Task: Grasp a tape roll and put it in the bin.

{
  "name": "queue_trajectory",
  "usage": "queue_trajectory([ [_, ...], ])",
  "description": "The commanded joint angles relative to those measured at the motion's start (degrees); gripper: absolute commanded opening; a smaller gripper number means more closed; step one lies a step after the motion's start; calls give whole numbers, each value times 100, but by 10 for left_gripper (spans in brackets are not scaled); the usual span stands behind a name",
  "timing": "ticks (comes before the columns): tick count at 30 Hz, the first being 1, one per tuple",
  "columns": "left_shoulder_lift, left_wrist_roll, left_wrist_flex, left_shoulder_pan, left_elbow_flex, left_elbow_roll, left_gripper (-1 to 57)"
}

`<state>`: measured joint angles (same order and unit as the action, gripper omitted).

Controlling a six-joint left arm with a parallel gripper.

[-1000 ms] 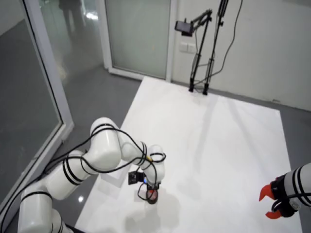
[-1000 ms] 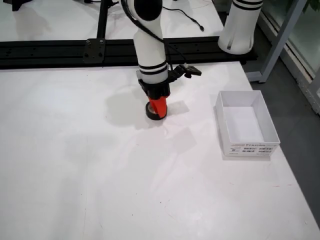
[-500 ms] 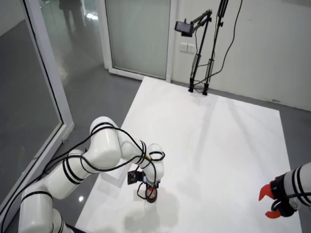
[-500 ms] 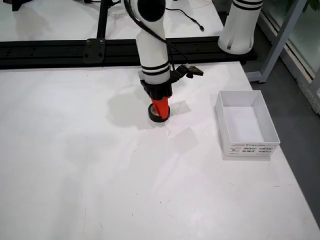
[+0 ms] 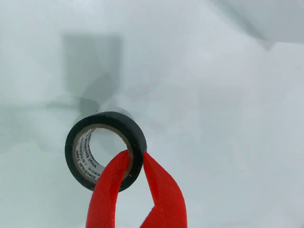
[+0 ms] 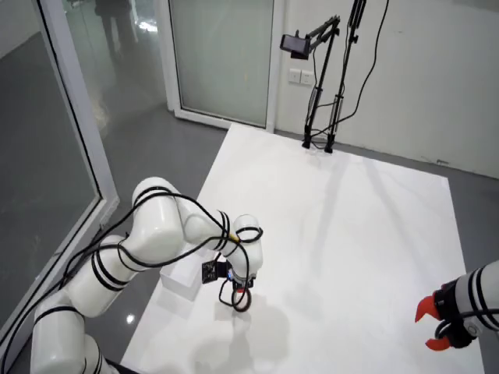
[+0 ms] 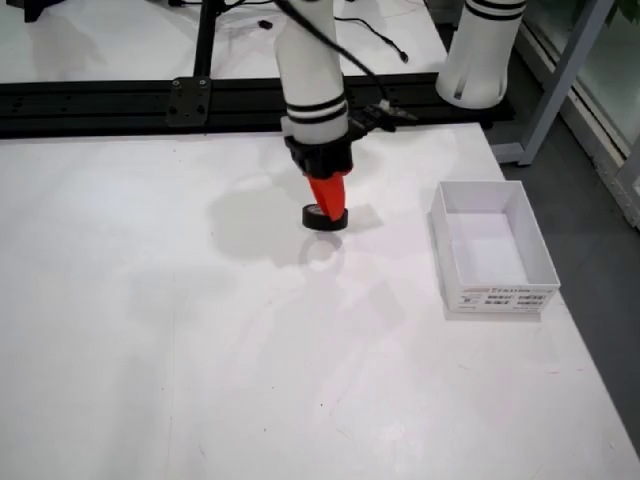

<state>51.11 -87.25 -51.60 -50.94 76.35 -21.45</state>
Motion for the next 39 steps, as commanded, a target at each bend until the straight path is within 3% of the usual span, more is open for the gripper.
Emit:
queue_trajectory([
  [1, -1367, 516, -1194, 629, 64, -122, -7],
  [12, -2184, 947, -1748, 1578, 486, -87, -7],
  [25, -2457, 1360, -1695, 2518, 811, -333, -8],
  [39, -1288, 1492, -966, 2395, 873, -245, -8],
])
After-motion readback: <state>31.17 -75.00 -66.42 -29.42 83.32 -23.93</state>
